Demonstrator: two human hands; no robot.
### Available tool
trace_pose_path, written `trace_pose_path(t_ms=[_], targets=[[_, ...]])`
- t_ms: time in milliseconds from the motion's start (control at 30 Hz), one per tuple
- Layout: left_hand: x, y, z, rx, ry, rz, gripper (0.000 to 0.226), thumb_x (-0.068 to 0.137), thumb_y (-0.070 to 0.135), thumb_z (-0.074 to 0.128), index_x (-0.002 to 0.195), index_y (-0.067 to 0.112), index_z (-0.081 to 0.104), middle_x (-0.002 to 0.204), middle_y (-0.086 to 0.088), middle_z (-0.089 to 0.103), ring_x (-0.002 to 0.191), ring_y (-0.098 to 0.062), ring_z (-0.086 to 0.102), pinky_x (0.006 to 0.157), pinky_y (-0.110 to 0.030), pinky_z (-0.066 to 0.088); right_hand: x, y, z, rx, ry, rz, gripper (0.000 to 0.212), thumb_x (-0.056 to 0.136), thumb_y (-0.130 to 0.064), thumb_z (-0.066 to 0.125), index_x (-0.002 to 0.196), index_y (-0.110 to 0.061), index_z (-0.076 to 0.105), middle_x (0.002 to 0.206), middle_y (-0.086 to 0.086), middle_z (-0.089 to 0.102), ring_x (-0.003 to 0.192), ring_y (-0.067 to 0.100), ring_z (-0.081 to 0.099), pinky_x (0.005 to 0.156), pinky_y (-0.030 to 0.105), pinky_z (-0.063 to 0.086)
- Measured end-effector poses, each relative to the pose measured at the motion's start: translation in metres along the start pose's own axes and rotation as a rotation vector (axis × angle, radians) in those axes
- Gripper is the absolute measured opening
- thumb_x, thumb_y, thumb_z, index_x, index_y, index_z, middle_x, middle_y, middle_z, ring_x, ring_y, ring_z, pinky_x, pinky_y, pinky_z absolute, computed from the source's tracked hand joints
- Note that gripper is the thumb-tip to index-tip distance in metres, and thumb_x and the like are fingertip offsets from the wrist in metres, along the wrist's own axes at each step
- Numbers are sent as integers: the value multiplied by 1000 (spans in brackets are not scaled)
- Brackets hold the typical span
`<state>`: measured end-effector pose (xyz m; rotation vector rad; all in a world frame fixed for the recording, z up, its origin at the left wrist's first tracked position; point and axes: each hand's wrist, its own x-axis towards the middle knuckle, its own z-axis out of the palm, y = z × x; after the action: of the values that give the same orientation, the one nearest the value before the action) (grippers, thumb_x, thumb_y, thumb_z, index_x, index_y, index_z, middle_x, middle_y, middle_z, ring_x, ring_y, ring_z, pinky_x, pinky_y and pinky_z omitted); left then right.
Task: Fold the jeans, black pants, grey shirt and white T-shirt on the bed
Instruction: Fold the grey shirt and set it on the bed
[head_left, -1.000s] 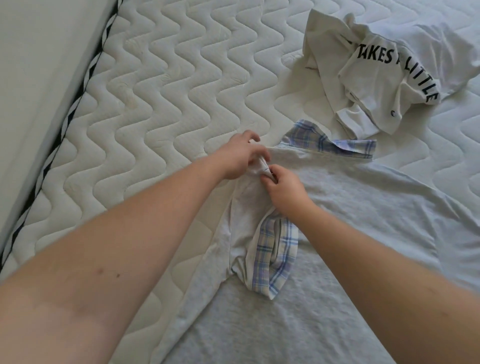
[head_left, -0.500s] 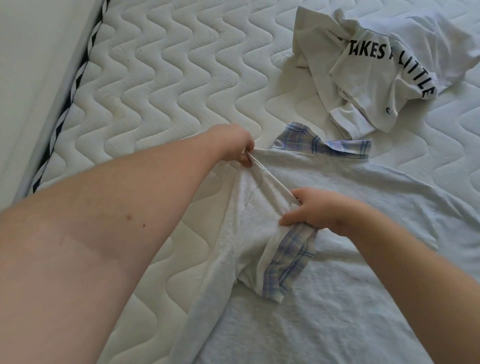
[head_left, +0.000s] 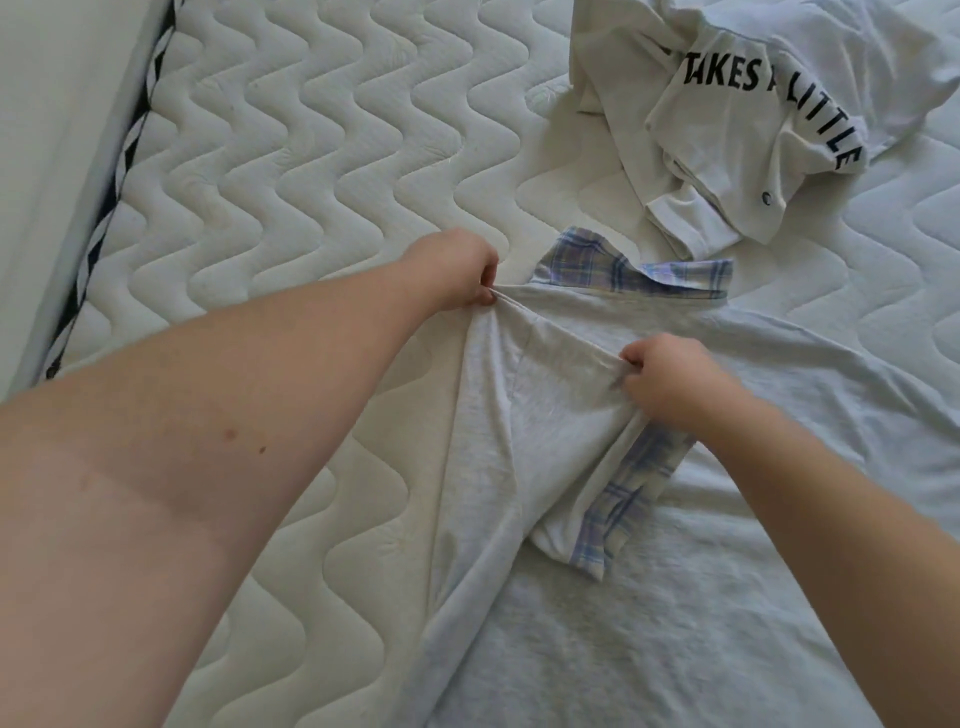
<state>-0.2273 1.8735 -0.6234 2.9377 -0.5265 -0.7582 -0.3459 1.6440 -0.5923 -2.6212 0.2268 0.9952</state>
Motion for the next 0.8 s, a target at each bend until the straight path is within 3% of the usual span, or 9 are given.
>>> trace_pose_path(t_ms=[133,200,267,300,367,433,500,633,800], targets=[[-11,10,20,-70,127,-33,25,94,31,59,113,16,54,109,-9,62,101,-32,58,76,-37,42,-3,5,16,-176,279,23,27,97,-21,47,123,-23,54,123,8,55,112,30,50,88,38,38],[-25,15,26,-231,208,-80,36,93,31,61,119,13,45,100,-7,58,90,-29,56,70,-37,39,-19,5,28,-91,536,-62,28,98,-27,47,123,-19,56,121,9,56,112,29,48,91,40,33],[-44,19,33,-387,259,-169,42,91,34,62,120,11,41,97,-8,55,82,-25,52,68,-35,36,-41,0,44,96,694,-188,23,99,-27,47,106,-14,64,103,7,63,96,27,53,82,37,34],[-56,21,38,-443,265,-209,42,91,35,62,118,10,42,98,-9,56,82,-26,53,69,-35,37,-54,-5,54,185,673,-221,24,100,-28,46,98,-14,65,93,5,65,86,25,56,75,35,37],[-82,25,53,-515,267,-267,36,93,37,59,113,11,44,97,-10,60,84,-29,57,71,-38,43,-83,-17,84,324,462,-168,29,100,-35,44,89,-17,64,78,0,67,75,22,60,67,35,46],[-114,28,70,-558,265,-327,25,94,38,57,102,15,49,90,-6,62,85,-29,59,75,-39,47,-108,-29,119,415,182,-35,36,97,-45,45,80,-19,63,75,-1,68,75,22,65,71,37,52],[-147,31,91,-588,211,-387,19,95,38,55,91,19,54,83,0,63,85,-28,62,75,-36,49,-124,-37,152,526,-14,81,35,93,-50,50,85,-19,62,83,1,71,84,22,67,80,37,53],[-203,39,133,-747,87,-462,19,96,33,55,90,16,62,83,-7,70,77,-28,69,75,-43,57,-135,-49,186,827,-75,234,38,85,-49,66,104,-19,51,98,-4,63,98,17,63,90,36,51],[-263,50,162,-890,-61,-579,21,98,28,51,80,19,56,74,-10,70,61,-28,71,54,-45,60,-134,-66,201,1070,-114,251,40,82,-30,72,112,-3,68,107,13,71,101,29,67,90,48,54]])
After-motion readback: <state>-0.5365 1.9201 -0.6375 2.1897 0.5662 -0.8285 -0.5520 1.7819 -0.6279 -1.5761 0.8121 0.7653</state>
